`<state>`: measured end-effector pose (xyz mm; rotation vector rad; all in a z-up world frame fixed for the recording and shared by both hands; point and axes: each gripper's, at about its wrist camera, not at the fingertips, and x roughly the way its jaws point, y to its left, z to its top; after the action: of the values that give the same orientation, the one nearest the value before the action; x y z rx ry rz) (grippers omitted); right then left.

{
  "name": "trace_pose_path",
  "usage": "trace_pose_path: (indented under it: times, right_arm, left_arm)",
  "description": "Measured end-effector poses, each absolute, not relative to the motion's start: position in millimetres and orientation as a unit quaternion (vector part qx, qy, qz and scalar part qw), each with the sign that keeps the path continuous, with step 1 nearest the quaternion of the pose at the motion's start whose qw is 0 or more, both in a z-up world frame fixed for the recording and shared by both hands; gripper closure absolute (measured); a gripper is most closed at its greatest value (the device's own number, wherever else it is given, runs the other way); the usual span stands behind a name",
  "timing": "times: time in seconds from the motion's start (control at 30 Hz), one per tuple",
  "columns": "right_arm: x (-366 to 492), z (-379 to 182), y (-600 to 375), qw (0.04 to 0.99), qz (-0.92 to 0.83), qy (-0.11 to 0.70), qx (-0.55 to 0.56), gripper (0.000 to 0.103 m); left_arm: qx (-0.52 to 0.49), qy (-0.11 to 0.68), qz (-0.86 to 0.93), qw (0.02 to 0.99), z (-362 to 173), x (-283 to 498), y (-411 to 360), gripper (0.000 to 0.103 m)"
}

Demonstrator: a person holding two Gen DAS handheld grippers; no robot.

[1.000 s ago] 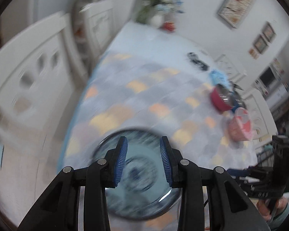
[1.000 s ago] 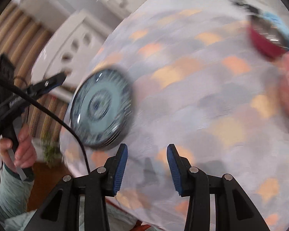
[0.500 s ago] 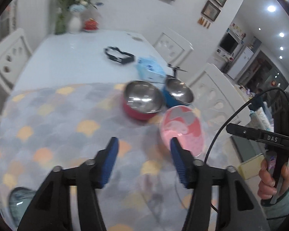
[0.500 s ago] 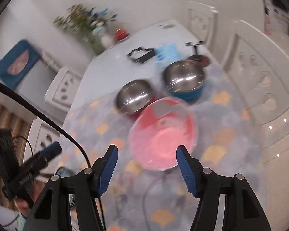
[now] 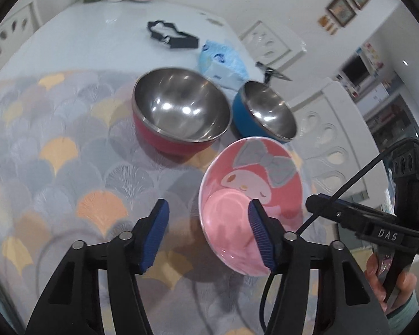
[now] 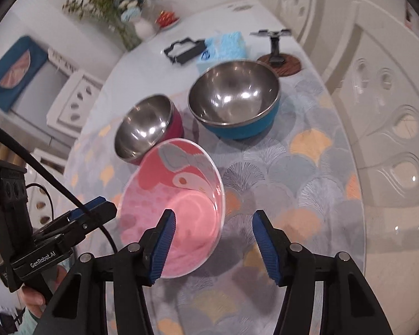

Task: Organize plates and bowls
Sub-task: 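Close both tools on the rim of the pink cartoon bowl, then lift the pink bowl with both tools and carry it beside the plate stack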

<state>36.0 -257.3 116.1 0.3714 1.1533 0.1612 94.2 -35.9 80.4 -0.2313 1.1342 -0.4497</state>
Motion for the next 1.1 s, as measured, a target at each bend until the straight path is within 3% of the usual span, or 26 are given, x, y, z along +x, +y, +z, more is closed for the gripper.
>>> trace_pose_path:
  times: [0.2,0.43,0.67,1.1]
  right_arm:
    - [50.5,84.6,-247.8,0.803,0.104,0.565,0.161,0.056]
    - [48.0,62.4,-237.4,0.794,0.116,0.578,0.15,0.077]
    - [46.1,58.8,-238.3,0.793,0.125,0.576,0.152,0.085]
    - [25.8,81.6,-238.8,0.806,0.122,0.56,0.148,0.085]
  left_arm:
    - [-0.127,0.543,-0.184,0.809,57.4,99.7,-38.0,0.064]
    - [-0.173,0.549,-0.181,0.797,41.2,101.3,-34.3,0.078]
    - [-0.183,0.549,-0.192,0.793,38.6,98.0,-41.7,0.089]
    - [-0.162,0.537,-0.194,0.805,69.3,71.2,-46.6,0.09]
